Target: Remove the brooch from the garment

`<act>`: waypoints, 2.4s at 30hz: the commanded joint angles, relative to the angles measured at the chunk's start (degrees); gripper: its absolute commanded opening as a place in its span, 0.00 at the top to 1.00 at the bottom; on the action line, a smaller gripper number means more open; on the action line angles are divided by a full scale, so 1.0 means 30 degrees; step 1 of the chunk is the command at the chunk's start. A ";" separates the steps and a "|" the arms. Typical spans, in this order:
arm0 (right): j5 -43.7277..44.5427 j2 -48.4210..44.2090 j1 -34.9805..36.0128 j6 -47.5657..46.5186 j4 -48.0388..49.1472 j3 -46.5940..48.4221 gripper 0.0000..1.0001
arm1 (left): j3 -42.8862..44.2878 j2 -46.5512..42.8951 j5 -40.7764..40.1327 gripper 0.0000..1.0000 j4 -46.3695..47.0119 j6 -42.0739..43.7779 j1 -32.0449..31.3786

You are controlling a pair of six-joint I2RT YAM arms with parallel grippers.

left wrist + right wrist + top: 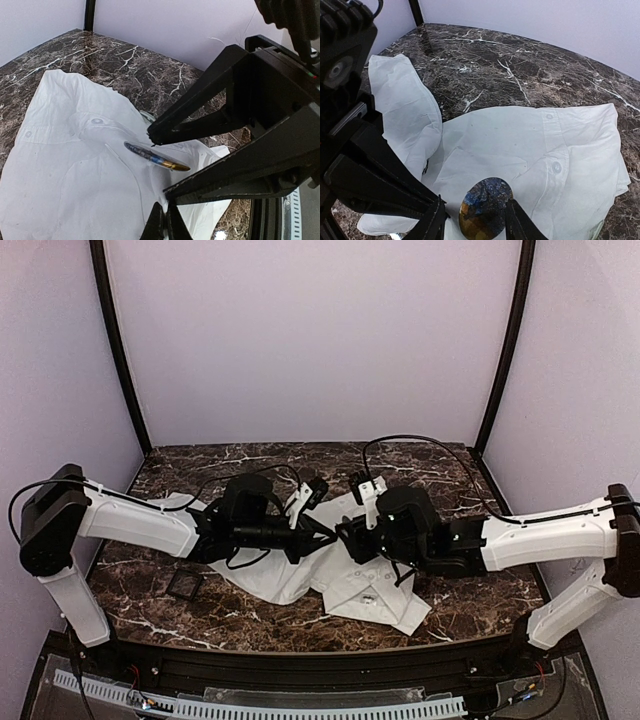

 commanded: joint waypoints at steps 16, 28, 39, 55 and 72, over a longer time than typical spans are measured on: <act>0.5136 0.1419 0.1183 0.0559 -0.0994 0.1125 1.00 | -0.0052 0.0017 -0.0434 0.99 0.0424 0.0312 -0.0064; -0.2249 -0.0863 -0.0936 -0.2472 0.3928 -0.2406 1.00 | -0.1329 -0.0219 -0.0928 0.54 0.0702 0.0907 -0.0043; -1.2089 -0.3385 -0.3454 -0.3426 0.6093 -0.4686 1.00 | -0.2421 -0.0550 0.2226 0.24 0.2516 0.1426 -0.0056; -1.6077 -0.4238 -0.3647 -0.4131 0.6039 -0.5185 1.00 | -0.2356 -0.1934 0.6072 0.33 0.2871 0.1374 -0.0061; -1.7256 -0.4039 -0.3677 -0.3922 0.6478 -0.5197 1.00 | -0.2508 -0.2058 0.6897 0.68 0.3179 0.1157 -0.0066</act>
